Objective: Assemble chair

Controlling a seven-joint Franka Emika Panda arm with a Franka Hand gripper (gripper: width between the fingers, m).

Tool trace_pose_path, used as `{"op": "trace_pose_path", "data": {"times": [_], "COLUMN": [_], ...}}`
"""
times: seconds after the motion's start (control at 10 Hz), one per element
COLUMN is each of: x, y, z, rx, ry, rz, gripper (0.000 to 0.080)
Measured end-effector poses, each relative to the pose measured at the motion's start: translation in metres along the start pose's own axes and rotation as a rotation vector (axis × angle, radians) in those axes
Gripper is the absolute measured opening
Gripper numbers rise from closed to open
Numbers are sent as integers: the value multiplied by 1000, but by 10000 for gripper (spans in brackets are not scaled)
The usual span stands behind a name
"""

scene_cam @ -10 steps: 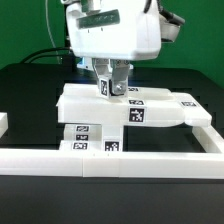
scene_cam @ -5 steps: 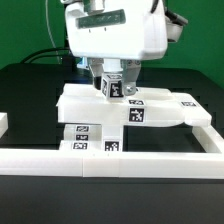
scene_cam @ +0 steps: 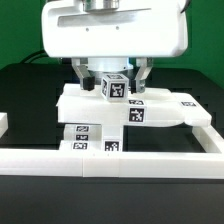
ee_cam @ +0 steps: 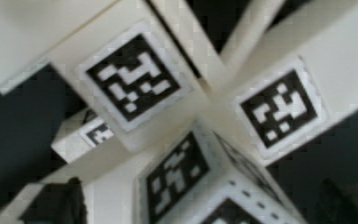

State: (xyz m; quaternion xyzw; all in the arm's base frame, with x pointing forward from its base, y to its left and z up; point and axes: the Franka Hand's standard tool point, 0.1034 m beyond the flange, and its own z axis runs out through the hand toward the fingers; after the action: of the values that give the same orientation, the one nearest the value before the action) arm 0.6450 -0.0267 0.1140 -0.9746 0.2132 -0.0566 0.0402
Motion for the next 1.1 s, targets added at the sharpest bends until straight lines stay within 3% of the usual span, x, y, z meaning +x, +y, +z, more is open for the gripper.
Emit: {"op": "trace_pose_path", "data": {"times": [0.4, 0.6, 0.8, 1.1], "x": [0, 0, 0, 0], "y": [1, 1, 1, 0], "z": [0, 0, 0, 1], "rx": [-31, -31, -31, -27], "ry": [-2, -1, -1, 4], "rz": [-497, -507, -507, -316], "gripper": [649, 635, 278, 268]}}
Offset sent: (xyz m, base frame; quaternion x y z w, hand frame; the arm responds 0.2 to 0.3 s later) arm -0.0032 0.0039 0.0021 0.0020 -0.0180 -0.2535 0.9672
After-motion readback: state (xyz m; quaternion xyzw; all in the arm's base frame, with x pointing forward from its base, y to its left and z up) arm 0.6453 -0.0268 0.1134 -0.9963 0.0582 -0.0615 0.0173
